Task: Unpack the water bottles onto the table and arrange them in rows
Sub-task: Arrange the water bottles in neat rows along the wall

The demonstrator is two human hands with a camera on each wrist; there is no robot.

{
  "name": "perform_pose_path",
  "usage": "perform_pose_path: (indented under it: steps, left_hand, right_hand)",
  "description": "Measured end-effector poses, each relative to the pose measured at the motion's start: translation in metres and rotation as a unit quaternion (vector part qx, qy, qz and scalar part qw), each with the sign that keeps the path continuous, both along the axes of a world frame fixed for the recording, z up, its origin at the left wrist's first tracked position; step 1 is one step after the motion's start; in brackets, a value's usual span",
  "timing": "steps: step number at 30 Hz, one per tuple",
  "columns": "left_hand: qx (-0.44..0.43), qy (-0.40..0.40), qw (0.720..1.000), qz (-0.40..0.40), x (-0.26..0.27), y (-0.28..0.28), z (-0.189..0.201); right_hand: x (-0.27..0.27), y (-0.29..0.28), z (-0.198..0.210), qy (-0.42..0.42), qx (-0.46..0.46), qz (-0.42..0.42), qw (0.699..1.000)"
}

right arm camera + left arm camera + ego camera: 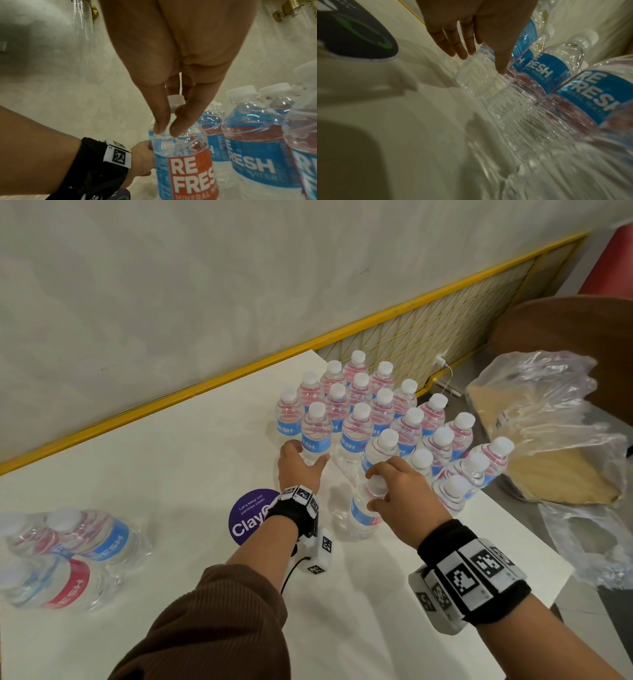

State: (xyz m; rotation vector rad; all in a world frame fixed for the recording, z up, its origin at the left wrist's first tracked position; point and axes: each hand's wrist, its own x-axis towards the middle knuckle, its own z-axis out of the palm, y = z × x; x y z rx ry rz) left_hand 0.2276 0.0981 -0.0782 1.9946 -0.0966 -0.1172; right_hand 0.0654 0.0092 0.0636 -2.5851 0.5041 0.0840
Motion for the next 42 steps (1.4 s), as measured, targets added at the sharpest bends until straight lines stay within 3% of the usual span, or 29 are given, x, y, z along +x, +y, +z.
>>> perform_pose_path:
  steps: [4, 7, 10, 12, 15, 23, 29, 42]
  left_hand:
    - [0.007, -0.039, 0.999, -0.021, -0.015, 0.01, 0.007]
    - [-0.021, -0.082, 0.991, -0.105, -0.04, 0.029, 0.011]
    - [-0.014, -0.026, 0.969, -0.244, -0.057, 0.044, 0.01]
    - [0.008, 0.023, 0.956, -0.293, -0.06, 0.044, 0.009]
    - [0.0, 0.068, 0.962, -0.263, -0.059, 0.034, 0.013]
    - [0.054, 0.059, 0.98, -0.181, -0.052, 0.014, 0.01]
    - [0.116, 0.074, 0.974, -0.181, -0.049, 0.011, 0.001]
    - [0.068, 0.072, 0.987, -0.129, -0.044, 0.006, -0.004]
  right_hand:
    - [0.001, -0.003, 0.003, 0.008, 0.007, 0.019, 1.0]
    - [0.012, -0.005, 0.005, 0.01, -0.001, 0.047, 0.999]
    - [0.031, -0.004, 0.006, -0.008, 0.006, 0.069, 0.998]
    - [0.045, -0.004, 0.008, -0.018, 0.004, 0.086, 0.996]
    - [0.06, -0.007, 0.014, 0.003, -0.015, 0.104, 0.994]
    - [0.074, -0.002, 0.02, 0.016, -0.041, 0.1, 0.994]
    - [0.081, -0.006, 0.021, 0.012, -0.039, 0.085, 0.996]
    - [0.094, -0.015, 0.029, 0.021, -0.07, 0.118, 0.99]
